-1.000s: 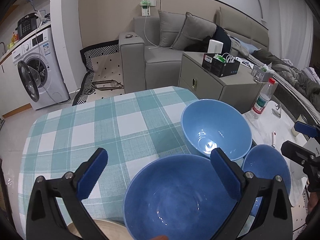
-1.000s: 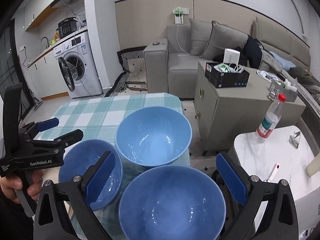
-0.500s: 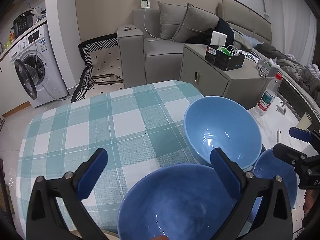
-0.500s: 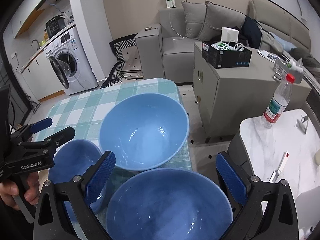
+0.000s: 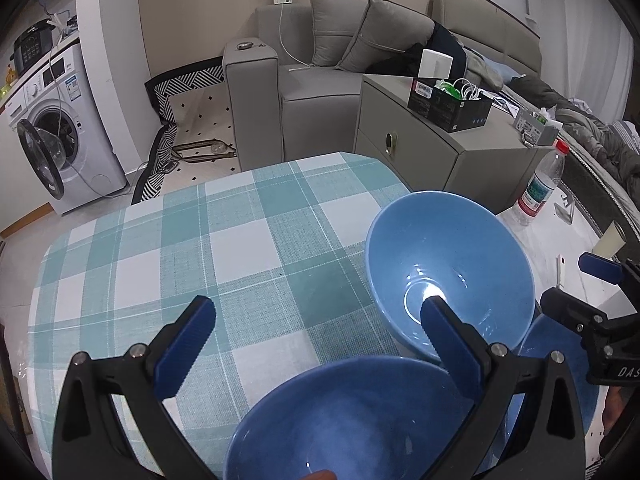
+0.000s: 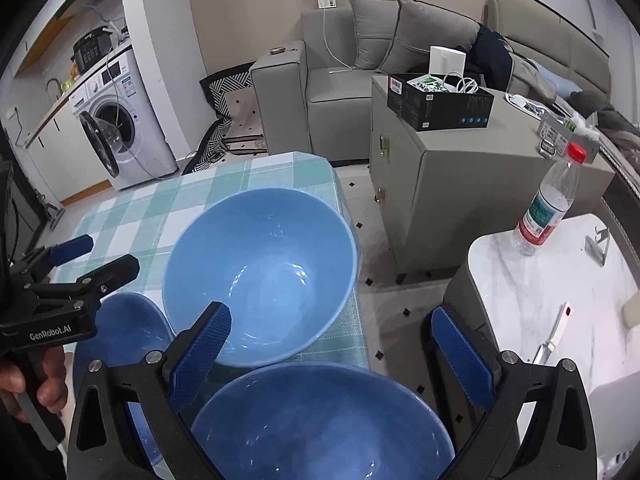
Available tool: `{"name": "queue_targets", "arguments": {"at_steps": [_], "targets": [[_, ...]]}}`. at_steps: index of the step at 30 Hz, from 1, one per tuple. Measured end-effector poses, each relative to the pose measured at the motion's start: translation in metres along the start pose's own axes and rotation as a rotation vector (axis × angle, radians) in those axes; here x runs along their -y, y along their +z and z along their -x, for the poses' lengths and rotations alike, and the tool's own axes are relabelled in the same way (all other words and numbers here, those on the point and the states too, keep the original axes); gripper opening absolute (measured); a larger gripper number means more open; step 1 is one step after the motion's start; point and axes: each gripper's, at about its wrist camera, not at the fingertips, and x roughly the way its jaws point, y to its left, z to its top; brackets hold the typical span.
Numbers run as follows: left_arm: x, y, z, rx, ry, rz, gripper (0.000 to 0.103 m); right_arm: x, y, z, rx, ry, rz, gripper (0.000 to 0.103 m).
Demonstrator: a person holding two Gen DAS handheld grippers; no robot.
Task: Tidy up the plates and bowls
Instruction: 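Close both grippers on opposite rims of one blue bowl, then lift the blue bowl with both grippers and carry it toward another blue bowl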
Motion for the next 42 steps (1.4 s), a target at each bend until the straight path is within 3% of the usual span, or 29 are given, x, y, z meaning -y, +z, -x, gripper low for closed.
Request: {"name": "queue_targets", "arguments": {"at_steps": [23,25,27,30,35,38,42], "targets": [[0.003,0.005,-0.049,-0.105,-0.011,-0.014,0.103,0.008,0.007,-0.050,-0.102,-0.006,-0.039,0.102],[0.005,0.006,-0.051,-0.105,-0.014,-0.020,0.103,0.010,0.006,-0.052,-0.107,0.002,-0.041,0.099],[0.007,0.006,-0.054,-0.104,-0.018,-0.025,0.101,0.010,0.006,-0.055,-0.113,0.009,-0.037,0.088],[0.009,0.007,-0.057,-0.108,-0.028,-0.028,0.095,0.010,0.004,-0.060,-0.131,0.011,-0.035,0.076],[0.014,0.005,-0.061,-0.137,-0.066,-0.041,0.074,0.010,0.000,-0.066,-0.153,0.032,-0.034,0.060],[0.016,0.004,-0.061,-0.136,-0.078,-0.045,0.061,0.010,-0.001,-0.065,-0.151,0.029,-0.026,0.057],[0.019,0.003,-0.059,-0.135,-0.109,-0.046,0.050,0.006,-0.002,-0.060,-0.134,0.024,-0.010,0.044]]}}
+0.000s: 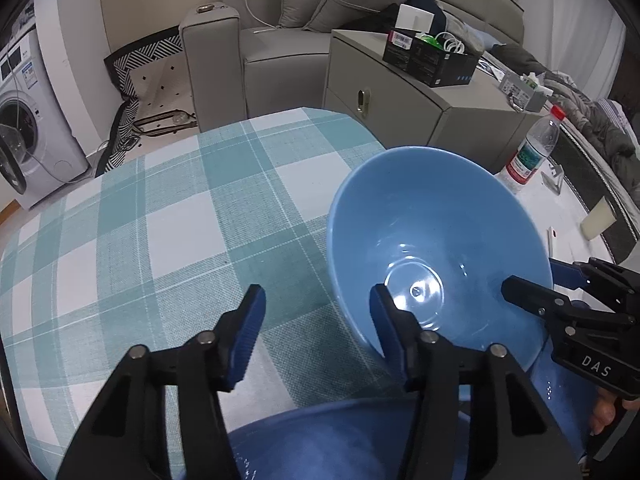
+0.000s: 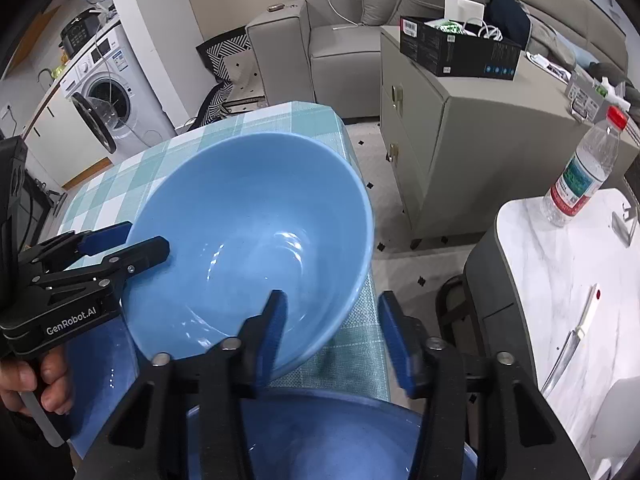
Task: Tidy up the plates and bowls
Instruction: 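Lift the blue bowl with both grippers and carry it toward another blue bowl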
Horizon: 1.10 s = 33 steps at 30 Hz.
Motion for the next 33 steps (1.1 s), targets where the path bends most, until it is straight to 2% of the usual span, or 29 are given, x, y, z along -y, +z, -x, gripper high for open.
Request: {"name": "queue_targets", "arguments": {"at_steps": [3,8,25,33], "targets": [[0.006,0.000,0.002,0.008,-0.003,-0.027,0.040,-0.002,-0.001,0.003,0.010,0.002,0.009,0.035],[0.018,-0.002,0.004,0.020,-0.008,-0.071,0.019,-0.006,-0.002,0.009,0.027,-0.002,0.022,0.026],[0.019,-0.003,0.006,0.034,-0.004,-0.058,0.018,-0.006,-0.004,0.013,0.053,-0.006,0.018,0.024],[0.018,-0.003,0.019,0.074,0.002,-0.051,0.018,-0.011,-0.003,0.023,0.087,-0.010,0.025,0.024]]}}
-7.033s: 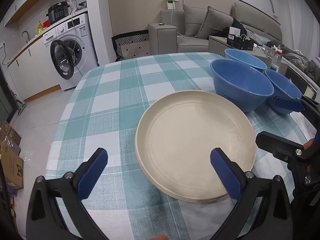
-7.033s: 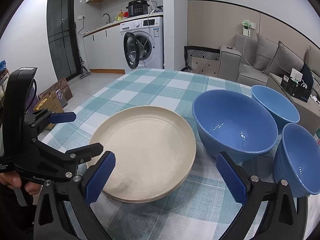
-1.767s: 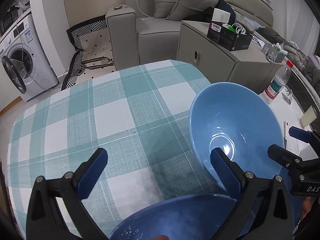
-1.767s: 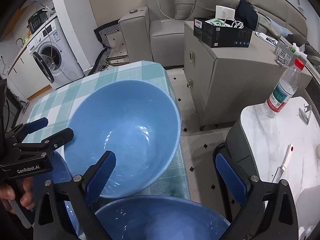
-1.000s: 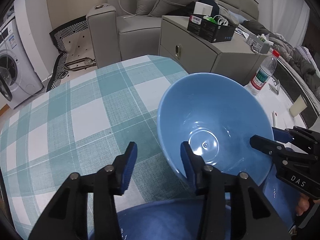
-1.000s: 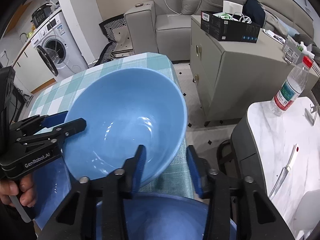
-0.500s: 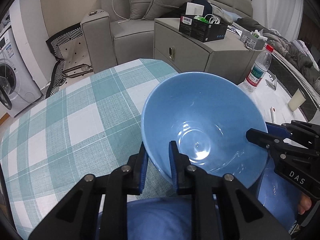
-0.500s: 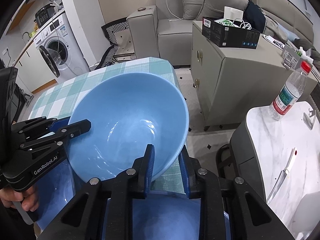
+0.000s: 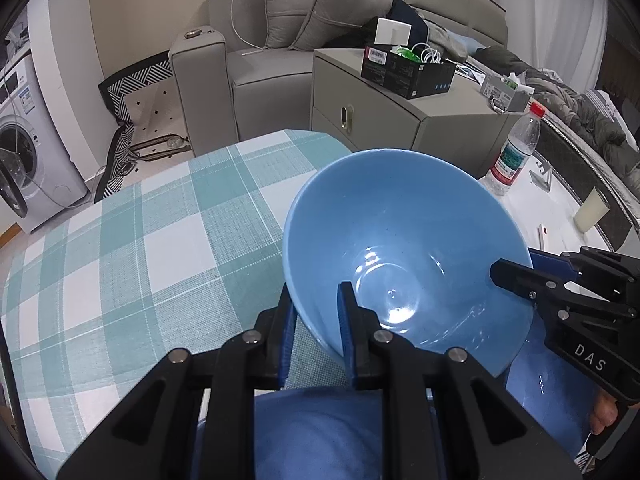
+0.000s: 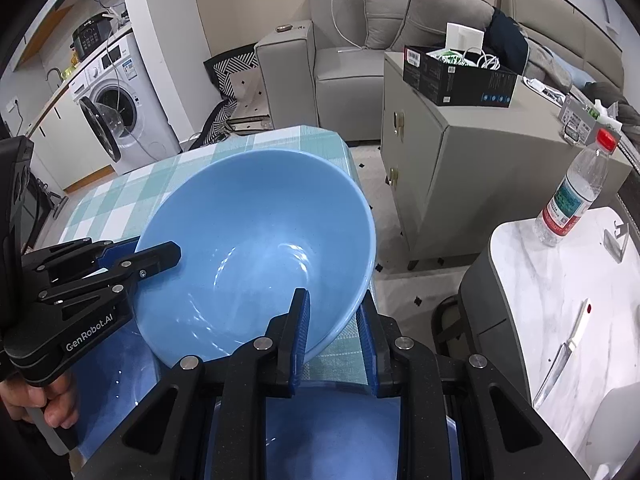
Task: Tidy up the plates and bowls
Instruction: 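Lift the blue bowl with both grippers and carry it toward another blue bowl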
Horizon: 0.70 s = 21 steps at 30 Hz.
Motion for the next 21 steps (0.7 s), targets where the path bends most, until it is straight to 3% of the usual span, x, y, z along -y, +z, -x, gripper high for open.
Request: {"name": "queue_targets", "arguments": {"at_steps": [21], "targets": [[0.005,-0.007,0.051,0.099,0.026,0.013,0.018,-0.018,-0.009,0.063,0.147,0.002,0.022,0.024]]}}
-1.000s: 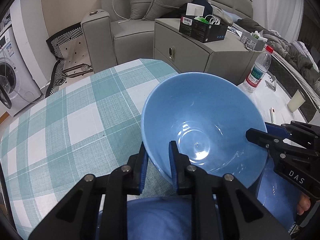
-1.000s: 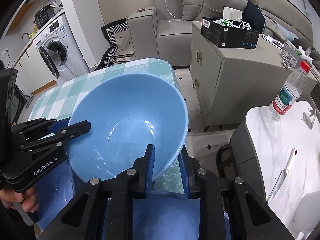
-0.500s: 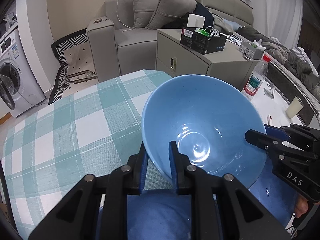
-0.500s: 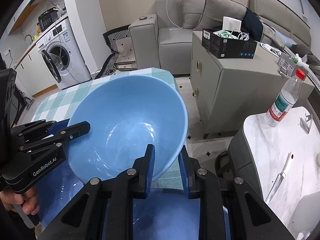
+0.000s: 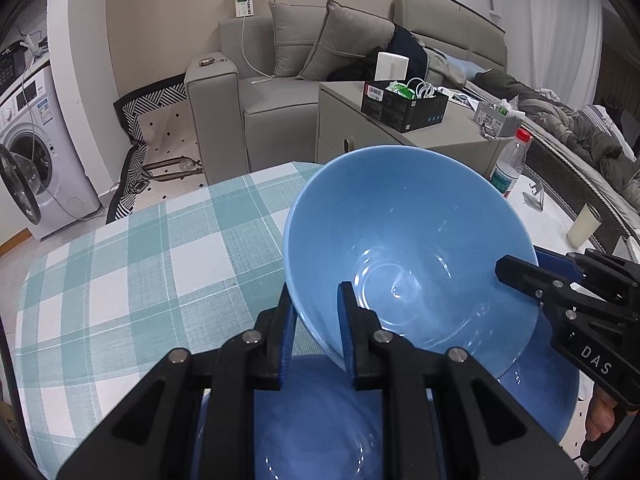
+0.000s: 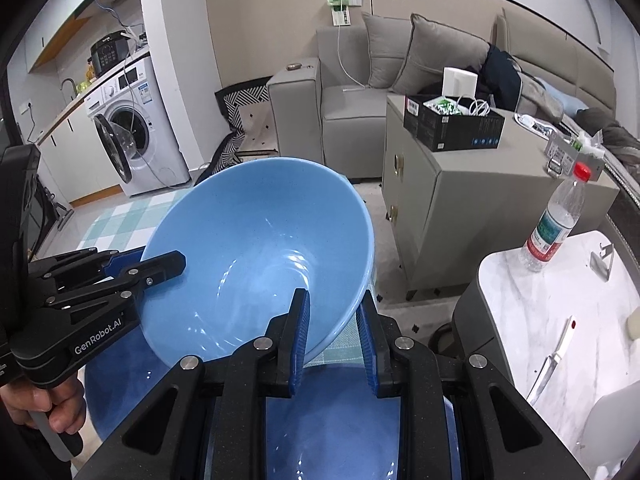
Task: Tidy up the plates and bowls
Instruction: 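Lift the blue bowl with both grippers and carry it toward another blue bowl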
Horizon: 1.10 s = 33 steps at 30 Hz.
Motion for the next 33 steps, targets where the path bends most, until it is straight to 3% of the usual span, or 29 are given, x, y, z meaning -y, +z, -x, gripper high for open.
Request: {"name": "queue_targets", "arguments": {"at_steps": [19,33], "targets": [[0.008,-0.008,0.055,0.080,0.020,-0.015,0.019,-0.014,-0.005,0.064,0.092,0.009,0.017,0.024],[-0.004,-0.020,0.076,0.102,0.035,-0.005,0.019,-0.035,-0.010,0.082,0.107,0.029,0.053,0.024]]}}
